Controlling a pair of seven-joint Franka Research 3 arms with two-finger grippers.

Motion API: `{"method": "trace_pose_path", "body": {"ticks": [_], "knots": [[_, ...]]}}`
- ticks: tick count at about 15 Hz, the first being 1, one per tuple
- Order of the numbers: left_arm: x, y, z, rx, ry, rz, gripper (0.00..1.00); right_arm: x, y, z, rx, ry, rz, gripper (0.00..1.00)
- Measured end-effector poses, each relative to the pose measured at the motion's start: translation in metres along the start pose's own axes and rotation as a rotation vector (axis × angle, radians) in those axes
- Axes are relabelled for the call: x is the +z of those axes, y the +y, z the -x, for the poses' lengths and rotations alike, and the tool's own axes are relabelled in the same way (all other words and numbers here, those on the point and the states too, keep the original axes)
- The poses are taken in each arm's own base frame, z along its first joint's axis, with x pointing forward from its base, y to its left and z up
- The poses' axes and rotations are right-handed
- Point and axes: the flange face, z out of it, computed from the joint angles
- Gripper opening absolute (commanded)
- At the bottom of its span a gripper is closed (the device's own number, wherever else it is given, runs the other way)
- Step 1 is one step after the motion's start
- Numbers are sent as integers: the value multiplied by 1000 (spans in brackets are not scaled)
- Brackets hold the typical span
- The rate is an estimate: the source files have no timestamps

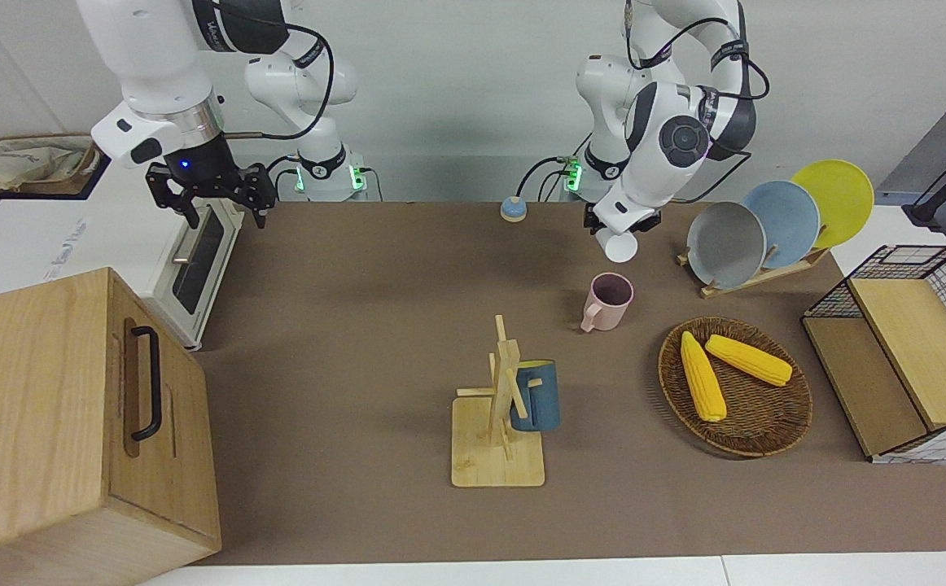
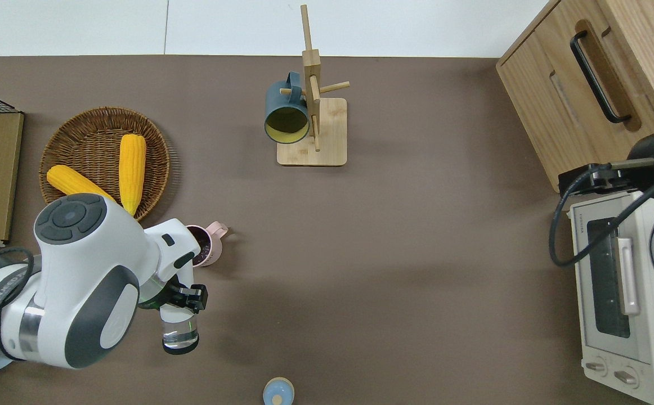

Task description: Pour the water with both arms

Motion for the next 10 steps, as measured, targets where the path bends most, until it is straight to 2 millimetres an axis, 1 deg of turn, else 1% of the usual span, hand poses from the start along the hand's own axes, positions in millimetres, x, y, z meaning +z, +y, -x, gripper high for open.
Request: {"method": "trace_pose_path", "body": {"ticks": [7, 9, 10], "knots": [[-3, 0, 3, 1, 17, 4, 0, 0, 0, 0, 0, 0, 0, 987], [-3, -1, 8, 2, 52, 11, 0, 0, 0, 0, 0, 0, 0, 987], [1, -3, 14, 3, 91, 19, 0, 0, 0, 0, 0, 0, 0, 987]]}}
